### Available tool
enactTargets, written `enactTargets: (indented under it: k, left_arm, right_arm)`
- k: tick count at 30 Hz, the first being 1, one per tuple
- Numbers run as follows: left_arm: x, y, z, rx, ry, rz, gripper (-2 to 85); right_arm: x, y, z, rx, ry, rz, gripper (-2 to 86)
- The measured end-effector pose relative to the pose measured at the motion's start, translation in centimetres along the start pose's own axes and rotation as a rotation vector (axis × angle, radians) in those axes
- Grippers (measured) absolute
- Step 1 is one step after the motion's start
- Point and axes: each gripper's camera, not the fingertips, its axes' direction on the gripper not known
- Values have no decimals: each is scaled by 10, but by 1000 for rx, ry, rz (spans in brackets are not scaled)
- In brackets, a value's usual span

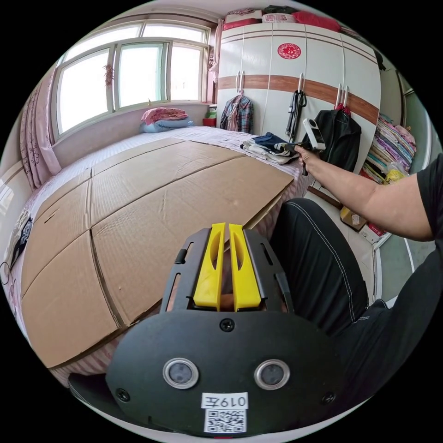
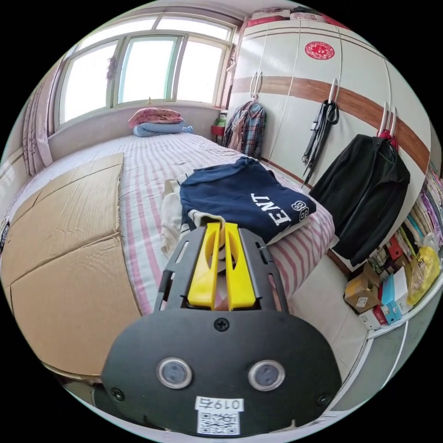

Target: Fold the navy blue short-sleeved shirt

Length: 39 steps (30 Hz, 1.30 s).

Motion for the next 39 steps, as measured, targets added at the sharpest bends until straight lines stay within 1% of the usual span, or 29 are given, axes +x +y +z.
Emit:
enactTargets:
  k: [3,5,7,12,14,16,17,21,24,26,27,29,31,34,36,37,38,39]
  left_arm:
    - [-8,5,-4,-3,1,-12,16]
    - [-13,9,-6,-7,6,-21,15]
    - [-17,12,-7,-12,7,-27,15]
    - [-31,15,-20,-5,-10,-34,14]
    - [-36,16,-23,-2,-14,-39,13]
    - [-42,18,-26,2,-16,-55,13]
    - [-46,18,-29,7,-12,-69,12]
    - [-59,18,-43,34,-15,-103,13]
    - [-70,17,-55,45,-46,-115,15]
    - [-79,17,-64,56,-56,-126,16]
    - [-85,17,-71,70,-67,-138,16]
    - [-94,18,-83,92,-86,-159,18]
    - [-102,18,-97,118,-114,-172,21]
    - [-116,15,-131,189,-255,-195,32]
    - [-133,8,-169,306,-366,-234,47]
    - [-138,6,-179,340,-377,-244,56]
    - [-147,-1,-200,413,-369,-238,72]
    - [-155,-9,-220,468,-331,-195,84]
  right_arm:
    - [12,-3,-26,-14,-10,-31,-7]
    - [9,-4,-35,-91,5,-125,-8]
    - [17,-6,-51,-104,1,-132,-9]
    - [80,-35,-109,-40,-126,27,-10]
    - [122,-56,-136,9,-296,128,-10]
    - [155,-68,-155,53,-420,249,-10]
    - [169,-76,-168,76,-447,279,-10]
    - [178,-108,-216,113,-482,203,-10]
    - [177,-125,-268,227,-652,131,-10]
    - [171,-131,-315,332,-833,54,-10]
    - [169,-131,-328,361,-876,37,-10]
    - [164,-126,-372,462,-1048,-26,-10]
    - [161,-119,-395,510,-1160,-48,-10]
    - [146,-104,-414,525,-1314,-94,-10]
    - [129,-89,-416,516,-1426,-135,-10]
    - [116,-74,-413,515,-1518,-148,-10]
    - [102,-56,-407,516,-1636,-168,-10]
    - [95,-46,-403,514,-1692,-178,-10]
